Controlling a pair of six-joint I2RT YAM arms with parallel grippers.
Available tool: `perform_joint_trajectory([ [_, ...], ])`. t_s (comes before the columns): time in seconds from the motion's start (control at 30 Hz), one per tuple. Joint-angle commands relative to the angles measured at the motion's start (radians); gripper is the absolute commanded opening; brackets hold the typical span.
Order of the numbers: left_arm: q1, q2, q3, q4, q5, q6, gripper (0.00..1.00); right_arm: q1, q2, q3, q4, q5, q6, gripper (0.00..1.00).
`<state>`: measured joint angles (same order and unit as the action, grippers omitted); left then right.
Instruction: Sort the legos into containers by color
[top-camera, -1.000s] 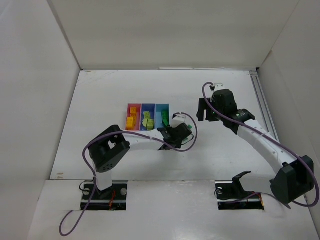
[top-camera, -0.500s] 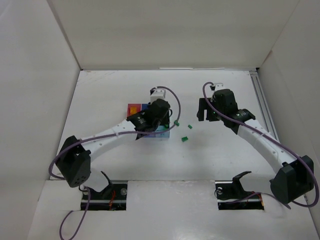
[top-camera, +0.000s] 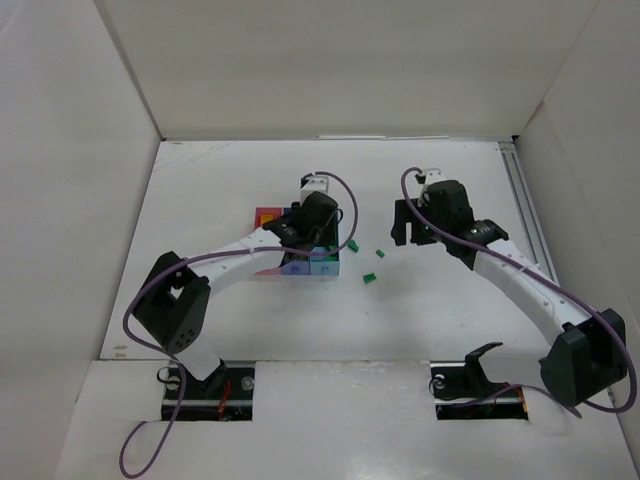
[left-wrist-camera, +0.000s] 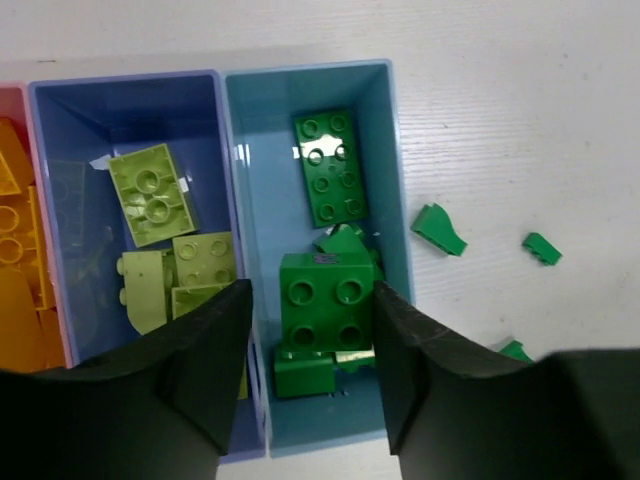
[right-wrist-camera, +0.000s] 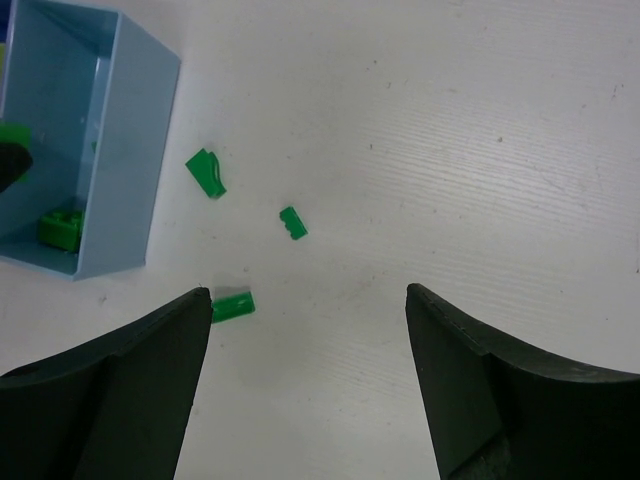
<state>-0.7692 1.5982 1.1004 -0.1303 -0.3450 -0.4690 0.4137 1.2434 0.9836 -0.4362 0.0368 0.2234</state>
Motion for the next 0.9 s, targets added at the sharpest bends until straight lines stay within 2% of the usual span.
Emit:
perform_joint_trajectory([
  [0.0,0.022,-0.007,0.046,0.046,0.021,0.018,0.49,0.031,-0.028,-0.022,0.067,-0.035,-0.058,0.83],
  [0.1,0.022,-0.018,0.023,0.072,0.07,0.032,0.61,0.057,-0.029,-0.031,0.067,-0.026,-0.087,0.83],
  [0.17,0.022,-0.029,0.023,0.083,0.081,0.032,0.61,0.057,-0.029,-0.031,0.067,-0.026,-0.11,0.83],
  [0.27,0.022,-0.04,0.023,0.083,0.081,0.041,0.68,0.082,0.007,-0.022,0.085,-0.017,-0.145,0.83],
  [0.57,0.022,-0.164,-0.013,0.012,0.057,0.006,0.72,0.165,0.195,0.059,0.158,-0.093,-0.303,0.83],
  [0.63,0.022,-0.21,-0.034,-0.011,0.028,-0.017,0.81,0.183,0.244,0.085,0.18,-0.124,-0.335,0.82],
  [0.67,0.022,-0.259,-0.045,-0.023,0.018,-0.037,0.92,0.195,0.267,0.095,0.191,-0.141,-0.354,0.82],
  [0.7,0.022,-0.286,-0.069,-0.052,0.008,-0.049,0.98,0.195,0.304,0.095,0.207,-0.15,-0.38,0.82],
  [0.87,0.022,-0.431,-0.145,-0.135,-0.054,-0.121,1.0,0.209,0.409,0.13,0.272,-0.13,-0.39,0.79],
])
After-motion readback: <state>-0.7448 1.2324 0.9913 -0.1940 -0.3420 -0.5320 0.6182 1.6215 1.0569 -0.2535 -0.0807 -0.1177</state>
